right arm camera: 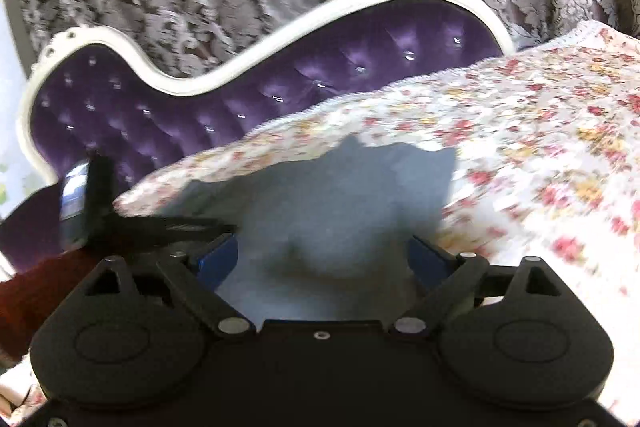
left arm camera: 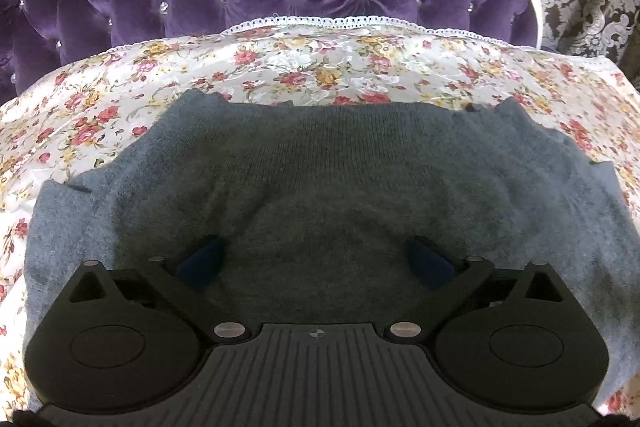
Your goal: Fold small clothes
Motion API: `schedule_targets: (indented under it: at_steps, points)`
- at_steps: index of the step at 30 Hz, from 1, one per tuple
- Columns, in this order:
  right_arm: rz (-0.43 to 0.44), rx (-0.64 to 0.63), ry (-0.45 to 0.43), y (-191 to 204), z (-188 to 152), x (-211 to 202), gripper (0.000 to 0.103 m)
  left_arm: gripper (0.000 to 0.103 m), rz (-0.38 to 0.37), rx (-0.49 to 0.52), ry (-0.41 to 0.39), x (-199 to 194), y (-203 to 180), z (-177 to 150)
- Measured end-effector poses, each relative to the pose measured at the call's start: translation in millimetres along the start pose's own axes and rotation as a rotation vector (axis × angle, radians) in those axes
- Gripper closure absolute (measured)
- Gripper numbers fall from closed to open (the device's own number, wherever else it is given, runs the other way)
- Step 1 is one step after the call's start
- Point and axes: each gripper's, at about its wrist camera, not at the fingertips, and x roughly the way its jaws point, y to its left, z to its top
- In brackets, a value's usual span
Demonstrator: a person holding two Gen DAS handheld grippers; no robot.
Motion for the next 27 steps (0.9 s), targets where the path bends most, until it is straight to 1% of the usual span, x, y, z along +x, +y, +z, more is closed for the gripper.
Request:
schedule_targets:
  at_steps: [4, 6, 7, 9, 12, 15, 17, 20, 22, 23, 27]
  points:
    - [0.019, 0.065, 0.102, -30, 8, 27, 0.010, 0.000, -0.008, 0.000, 0.001, 0, 2, 1]
    - [0.060, 0.113, 0.140, -42, 6, 37, 0.010, 0.000, -0.007, 0.000, 0.001, 0, 2, 0]
    - [0.098, 0.140, 0.157, -46, 4, 42, 0.009, 0.000, -0.007, 0.000, 0.000, 0, 2, 0]
    - [0.165, 0.168, 0.158, -48, 1, 48, 0.009, 0.000, -0.007, 0.001, -0.002, 0, 2, 0]
    - [0.219, 0.184, 0.163, -46, 4, 60, 0.009, 0.000, -0.005, 0.002, 0.002, 1, 2, 1]
    - [0.273, 0.232, 0.168, -48, 9, 76, 0.009, 0.000, -0.006, 0.002, 0.012, 2, 2, 4]
    - [0.279, 0.244, 0.172, -47, 14, 85, 0.009, 0.000, -0.005, 0.005, 0.017, 3, 1, 5]
    - [0.275, 0.224, 0.192, -41, 20, 93, 0.007, 0.001, -0.020, 0.008, 0.023, 1, 3, 9]
    - [0.277, 0.220, 0.205, -40, 21, 93, 0.005, 0.007, -0.031, 0.001, 0.022, -5, 6, 10]
    - [0.278, 0.222, 0.210, -40, 21, 93, 0.005, 0.013, -0.033, -0.007, 0.016, -11, 7, 9]
    - [0.295, 0.241, 0.219, -44, 21, 91, 0.005, 0.013, -0.054, -0.029, -0.010, -36, 6, -5]
